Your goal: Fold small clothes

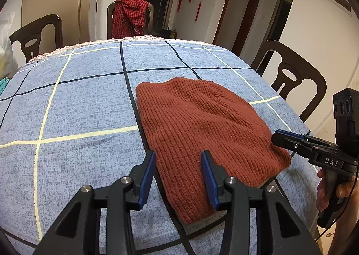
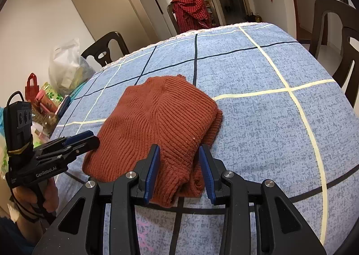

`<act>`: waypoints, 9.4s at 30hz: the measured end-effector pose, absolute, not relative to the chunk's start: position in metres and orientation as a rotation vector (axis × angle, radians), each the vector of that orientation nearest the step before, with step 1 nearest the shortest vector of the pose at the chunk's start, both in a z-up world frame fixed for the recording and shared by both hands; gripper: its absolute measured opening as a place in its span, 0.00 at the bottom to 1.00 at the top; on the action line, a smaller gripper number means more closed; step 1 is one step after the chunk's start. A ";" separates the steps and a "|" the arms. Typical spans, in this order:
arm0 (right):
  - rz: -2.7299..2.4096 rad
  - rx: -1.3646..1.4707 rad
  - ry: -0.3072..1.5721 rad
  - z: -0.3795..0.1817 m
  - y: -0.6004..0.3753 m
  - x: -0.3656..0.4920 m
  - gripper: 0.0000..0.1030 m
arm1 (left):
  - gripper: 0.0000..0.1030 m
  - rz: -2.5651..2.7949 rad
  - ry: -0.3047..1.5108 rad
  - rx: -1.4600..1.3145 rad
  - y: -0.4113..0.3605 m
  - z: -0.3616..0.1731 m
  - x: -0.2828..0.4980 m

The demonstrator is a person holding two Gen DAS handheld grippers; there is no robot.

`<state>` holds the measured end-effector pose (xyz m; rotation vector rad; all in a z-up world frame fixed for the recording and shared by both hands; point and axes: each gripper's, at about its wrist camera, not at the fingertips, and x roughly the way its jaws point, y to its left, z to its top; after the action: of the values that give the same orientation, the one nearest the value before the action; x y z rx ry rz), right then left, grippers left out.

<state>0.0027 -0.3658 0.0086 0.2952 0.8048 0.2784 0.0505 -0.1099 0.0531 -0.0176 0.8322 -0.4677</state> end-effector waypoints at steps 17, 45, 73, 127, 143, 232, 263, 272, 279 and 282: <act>0.314 0.438 0.853 -0.011 -0.382 0.022 0.41 | 0.55 -0.526 0.915 -0.206 -0.092 0.033 0.073; 0.421 0.620 0.865 -0.033 -0.395 0.054 0.43 | 0.59 -0.560 0.938 -0.209 -0.113 0.018 0.086; 0.516 0.547 0.765 0.021 -0.373 0.034 0.16 | 0.33 -0.622 0.804 -0.110 -0.124 0.061 0.071; 0.668 0.618 0.747 0.053 -0.329 0.095 0.20 | 0.32 -0.624 0.741 -0.304 -0.023 0.100 0.096; 0.627 0.552 0.953 -0.017 -0.266 0.157 0.30 | 0.41 -0.365 0.916 -0.337 0.055 0.014 0.128; 0.468 -0.214 0.854 -0.015 -0.218 0.022 0.42 | 0.66 -0.080 0.894 0.017 0.023 0.009 0.023; 0.471 -0.209 0.855 -0.015 -0.218 0.022 0.43 | 0.70 -0.072 0.897 0.008 0.023 0.009 0.024; 0.472 -0.208 0.855 -0.015 -0.218 0.022 0.43 | 0.71 -0.072 0.897 0.008 0.024 0.009 0.025; 0.473 -0.207 0.856 -0.014 -0.218 0.022 0.43 | 0.71 -0.072 0.897 0.008 0.024 0.009 0.025; 0.473 -0.207 0.856 -0.014 -0.217 0.022 0.43 | 0.71 -0.072 0.897 0.008 0.024 0.009 0.025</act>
<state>0.0223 -0.2175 -0.0141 -0.2069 0.8560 0.4729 0.0246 0.0239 0.0089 0.0081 0.8969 -0.0718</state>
